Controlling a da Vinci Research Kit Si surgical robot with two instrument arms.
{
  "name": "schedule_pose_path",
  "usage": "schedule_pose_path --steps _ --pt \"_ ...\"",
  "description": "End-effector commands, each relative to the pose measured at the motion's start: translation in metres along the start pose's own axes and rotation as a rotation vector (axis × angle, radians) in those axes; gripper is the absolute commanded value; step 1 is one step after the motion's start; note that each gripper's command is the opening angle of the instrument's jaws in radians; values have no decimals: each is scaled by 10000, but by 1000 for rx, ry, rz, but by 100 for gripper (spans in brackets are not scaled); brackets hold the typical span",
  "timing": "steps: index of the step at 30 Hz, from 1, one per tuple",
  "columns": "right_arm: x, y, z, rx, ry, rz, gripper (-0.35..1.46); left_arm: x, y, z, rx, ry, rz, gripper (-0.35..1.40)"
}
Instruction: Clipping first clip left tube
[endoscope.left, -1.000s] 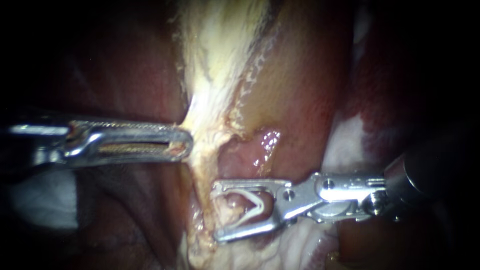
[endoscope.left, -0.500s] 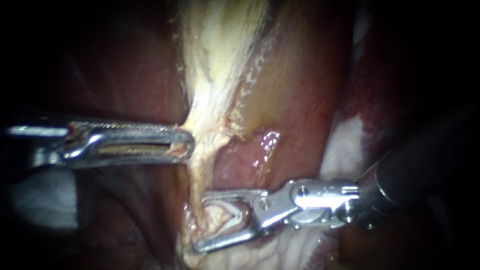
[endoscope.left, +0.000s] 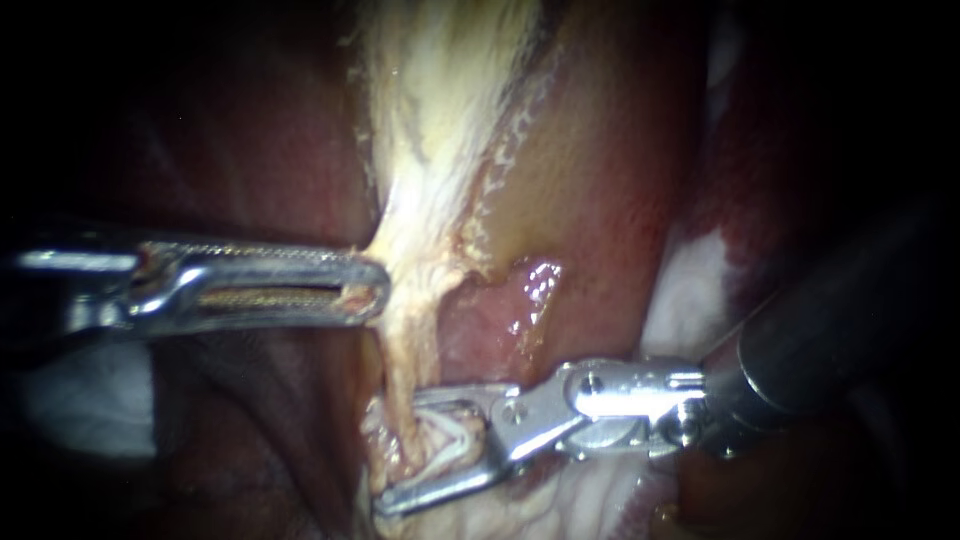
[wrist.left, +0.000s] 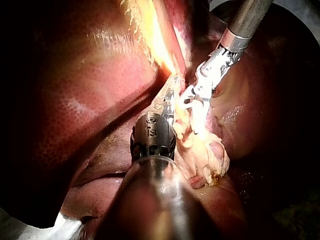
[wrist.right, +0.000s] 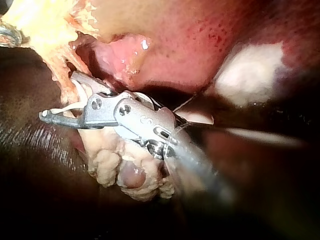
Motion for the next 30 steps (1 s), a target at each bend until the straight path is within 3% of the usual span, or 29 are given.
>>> schedule_pose_path --steps 1,7,8,10,11,30 --pt "-1 0 1 -4 0 2 54 0 0 0 1 0 0 -35" --pt "-6 4 0 -1 0 7 32 0 2 1 1 0 1 -35" --pt "-7 4 -1 -1 3 12 18 0 2 1 1 0 1 -35" --pt "-10 5 -2 0 -16 42 -29 0 2 1 1 0 1 -35" --pt "-11 4 -2 0 -25 54 -35 0 2 1 1 0 1 -35" --pt "-16 7 -1 -4 -28 71 -35 0 4 1 3 0 1 -35"
